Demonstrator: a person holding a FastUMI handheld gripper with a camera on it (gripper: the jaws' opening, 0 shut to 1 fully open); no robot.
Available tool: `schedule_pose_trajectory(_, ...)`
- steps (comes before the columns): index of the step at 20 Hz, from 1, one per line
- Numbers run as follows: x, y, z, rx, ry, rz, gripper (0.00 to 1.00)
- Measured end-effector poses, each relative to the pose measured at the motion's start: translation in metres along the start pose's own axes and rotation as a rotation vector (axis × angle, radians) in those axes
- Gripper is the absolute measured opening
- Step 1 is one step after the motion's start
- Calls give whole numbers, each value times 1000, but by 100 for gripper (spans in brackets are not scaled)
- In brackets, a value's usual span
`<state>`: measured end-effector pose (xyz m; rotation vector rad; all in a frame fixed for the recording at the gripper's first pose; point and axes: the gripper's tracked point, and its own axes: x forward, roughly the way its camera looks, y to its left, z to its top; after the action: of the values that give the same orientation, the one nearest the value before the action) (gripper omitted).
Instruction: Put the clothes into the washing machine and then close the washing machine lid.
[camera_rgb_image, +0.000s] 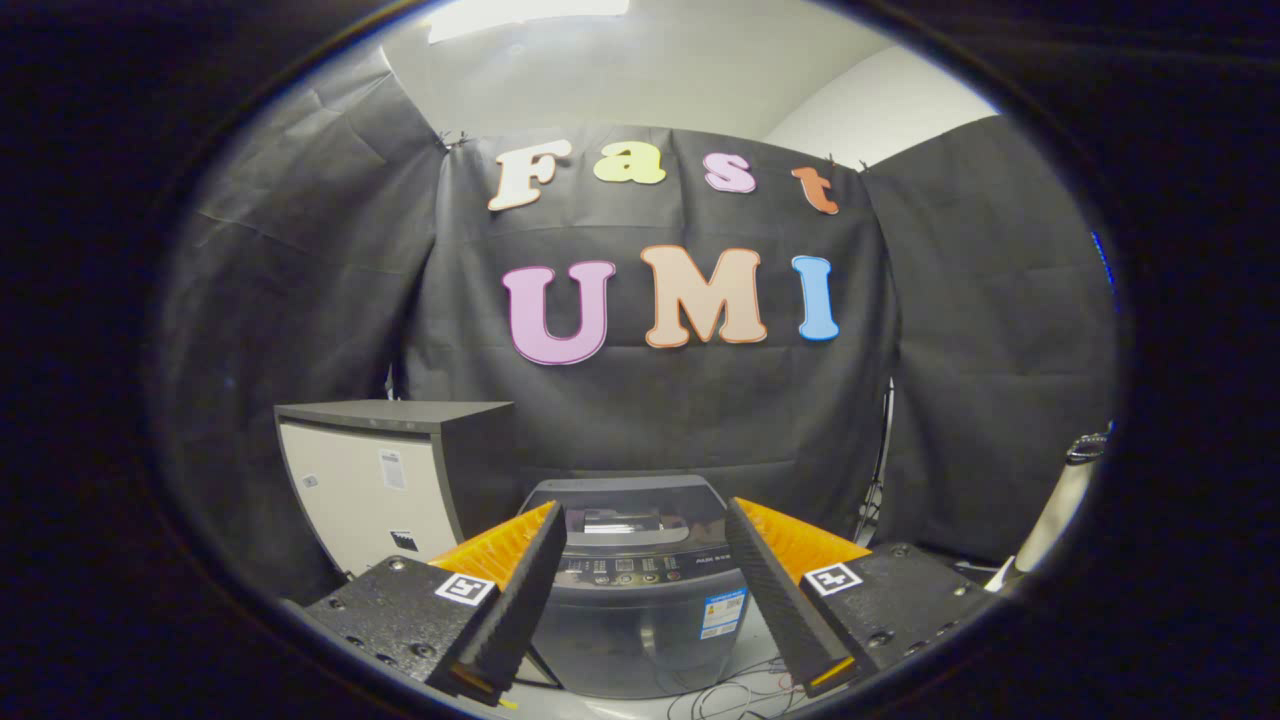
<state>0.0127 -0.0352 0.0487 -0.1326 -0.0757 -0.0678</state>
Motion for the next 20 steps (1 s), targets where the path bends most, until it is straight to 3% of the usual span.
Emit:
schedule_pose_trajectory(3, 0, 4, 4, 6, -3, 45, 97)
schedule_pose_trajectory(11, 4, -30, -25, -28, 46, 14, 98)
schedule_pose_trajectory(17, 16, -62, -26, 107, 58, -34, 97)
schedule_pose_trajectory(20, 17, -61, -22, 131, 65, -15, 97)
